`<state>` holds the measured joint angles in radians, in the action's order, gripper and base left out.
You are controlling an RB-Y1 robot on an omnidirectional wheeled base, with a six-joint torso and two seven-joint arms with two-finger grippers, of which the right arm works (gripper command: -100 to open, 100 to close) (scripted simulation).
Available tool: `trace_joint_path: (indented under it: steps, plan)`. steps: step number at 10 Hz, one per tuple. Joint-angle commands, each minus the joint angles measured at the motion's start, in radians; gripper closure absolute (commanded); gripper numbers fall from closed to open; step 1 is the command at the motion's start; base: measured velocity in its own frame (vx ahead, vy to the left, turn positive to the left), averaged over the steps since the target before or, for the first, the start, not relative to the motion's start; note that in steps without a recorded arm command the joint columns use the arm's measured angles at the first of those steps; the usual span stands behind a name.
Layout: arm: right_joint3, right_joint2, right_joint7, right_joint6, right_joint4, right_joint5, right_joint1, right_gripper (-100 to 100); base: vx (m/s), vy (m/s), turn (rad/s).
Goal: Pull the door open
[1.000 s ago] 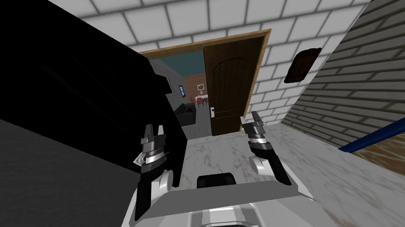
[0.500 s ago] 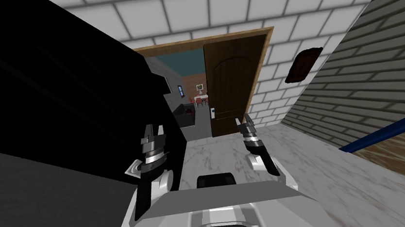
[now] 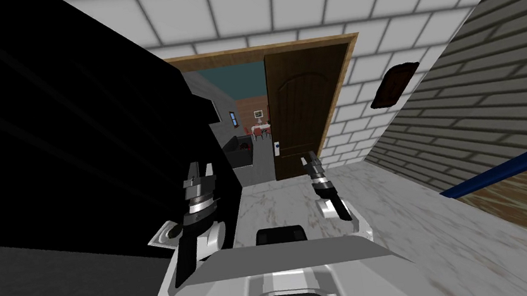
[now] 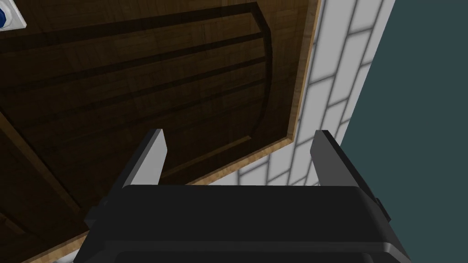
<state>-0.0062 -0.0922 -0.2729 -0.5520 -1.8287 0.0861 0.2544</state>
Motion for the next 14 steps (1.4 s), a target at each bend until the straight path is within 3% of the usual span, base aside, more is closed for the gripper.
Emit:
trace_joint_path:
  steps: [1, 4, 5, 14]
  plan:
    - [0.003, -0.013, -0.017, 0.011, 0.048, 0.009, -0.032, -100, 0.103, 0.042, -0.044]
    - [0.01, -0.034, -0.045, 0.016, 0.14, 0.028, -0.088, -100, 0.093, 0.045, -0.047]
    - [0.01, -0.034, -0.045, 0.016, 0.147, 0.028, -0.088, -100, 0.065, 0.032, -0.015]
    - [0.033, -0.095, -0.129, 0.031, 0.435, 0.085, -0.255, -100, 0.087, 0.037, -0.044]
